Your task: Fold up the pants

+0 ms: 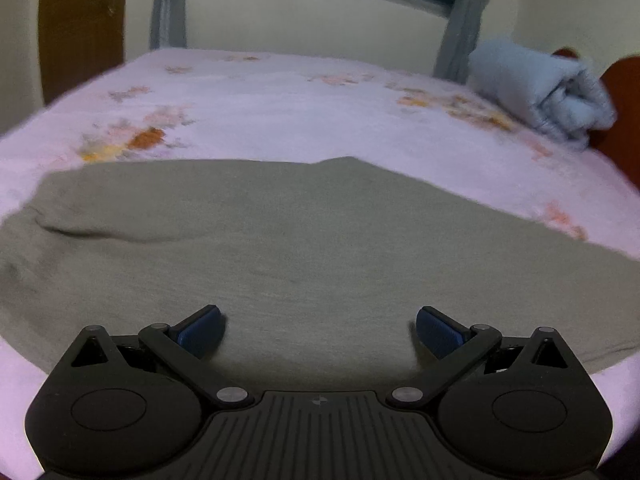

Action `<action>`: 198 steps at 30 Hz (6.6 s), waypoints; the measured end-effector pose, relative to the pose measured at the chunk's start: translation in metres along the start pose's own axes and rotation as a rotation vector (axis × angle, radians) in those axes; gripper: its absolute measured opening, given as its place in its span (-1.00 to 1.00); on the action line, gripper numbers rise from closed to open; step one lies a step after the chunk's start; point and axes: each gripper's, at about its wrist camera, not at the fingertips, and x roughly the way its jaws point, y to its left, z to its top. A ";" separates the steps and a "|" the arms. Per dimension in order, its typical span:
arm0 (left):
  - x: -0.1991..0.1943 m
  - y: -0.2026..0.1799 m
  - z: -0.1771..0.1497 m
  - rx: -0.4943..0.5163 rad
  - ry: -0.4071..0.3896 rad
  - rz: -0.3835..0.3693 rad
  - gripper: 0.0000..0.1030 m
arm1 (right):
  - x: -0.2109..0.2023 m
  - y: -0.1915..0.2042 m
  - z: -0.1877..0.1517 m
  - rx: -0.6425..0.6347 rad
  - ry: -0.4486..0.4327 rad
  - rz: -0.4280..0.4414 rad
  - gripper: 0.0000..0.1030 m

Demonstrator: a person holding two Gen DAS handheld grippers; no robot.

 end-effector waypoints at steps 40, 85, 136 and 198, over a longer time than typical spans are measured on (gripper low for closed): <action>0.045 -0.270 -0.050 0.248 0.062 -0.013 1.00 | -0.001 0.035 0.010 -0.183 0.026 -0.035 -0.84; -0.065 0.162 -0.019 -0.361 -0.150 0.332 1.00 | 0.012 0.331 -0.349 -1.366 0.267 0.447 -0.50; 0.035 -0.081 0.003 0.001 0.082 -0.116 1.00 | 0.104 0.256 -0.155 -0.962 0.345 0.145 -0.87; 0.011 0.300 -0.105 -1.131 -0.360 -0.393 -0.21 | -0.004 0.232 -0.202 -0.966 0.263 0.168 0.14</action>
